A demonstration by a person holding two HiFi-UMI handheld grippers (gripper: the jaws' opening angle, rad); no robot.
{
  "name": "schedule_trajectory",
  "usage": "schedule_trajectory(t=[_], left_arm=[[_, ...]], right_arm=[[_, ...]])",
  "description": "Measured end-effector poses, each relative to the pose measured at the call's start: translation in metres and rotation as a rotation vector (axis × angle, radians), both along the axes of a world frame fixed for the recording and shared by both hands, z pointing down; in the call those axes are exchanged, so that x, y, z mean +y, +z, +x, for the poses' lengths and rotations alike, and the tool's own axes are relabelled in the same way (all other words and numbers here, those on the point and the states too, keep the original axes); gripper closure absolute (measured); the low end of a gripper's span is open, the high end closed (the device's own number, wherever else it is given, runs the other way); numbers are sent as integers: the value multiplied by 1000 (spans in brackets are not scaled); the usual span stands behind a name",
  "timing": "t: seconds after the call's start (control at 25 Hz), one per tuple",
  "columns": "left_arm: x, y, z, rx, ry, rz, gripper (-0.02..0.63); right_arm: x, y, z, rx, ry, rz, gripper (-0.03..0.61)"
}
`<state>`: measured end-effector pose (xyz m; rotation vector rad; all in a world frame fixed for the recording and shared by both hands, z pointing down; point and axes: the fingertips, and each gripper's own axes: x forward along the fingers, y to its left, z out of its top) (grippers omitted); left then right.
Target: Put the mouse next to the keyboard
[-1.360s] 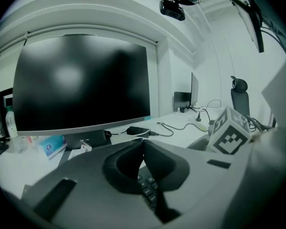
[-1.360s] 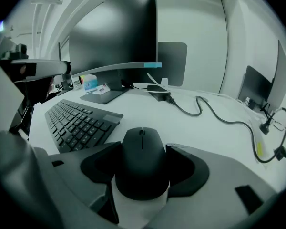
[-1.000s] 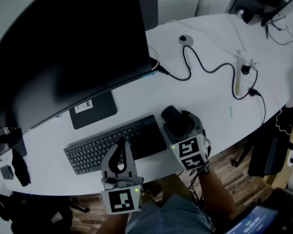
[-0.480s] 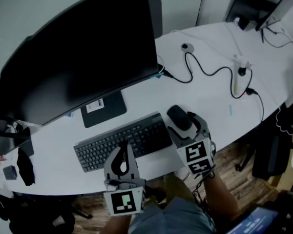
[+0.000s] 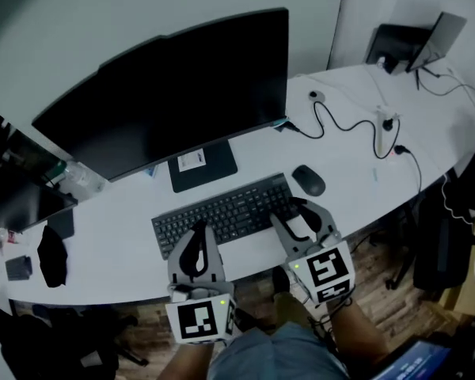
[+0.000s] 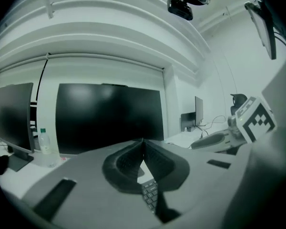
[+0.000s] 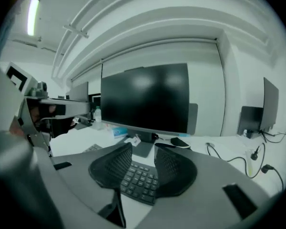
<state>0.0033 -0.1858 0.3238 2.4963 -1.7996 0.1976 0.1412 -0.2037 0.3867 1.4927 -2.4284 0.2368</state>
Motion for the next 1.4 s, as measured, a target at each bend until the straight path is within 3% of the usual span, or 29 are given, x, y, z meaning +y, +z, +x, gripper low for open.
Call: schedule_trajectory(t=[0.12, 0.2, 0.52, 0.8, 1.4], left_arm=[[18, -31, -19, 15, -3, 67, 609], [31, -49, -28, 18, -2, 105, 609], [56, -104, -59, 29, -4, 237, 609], [76, -116, -60, 49, 16, 263, 609], [79, -122, -60, 62, 15, 281, 609]], right_arm=[[22, -34, -30, 16, -14, 105, 522], [36, -54, -47, 22, -14, 165, 561], [62, -121, -74, 19, 17, 340, 563], [75, -143, -74, 27, 46, 403, 565], [80, -152, -65, 38, 63, 425, 565]])
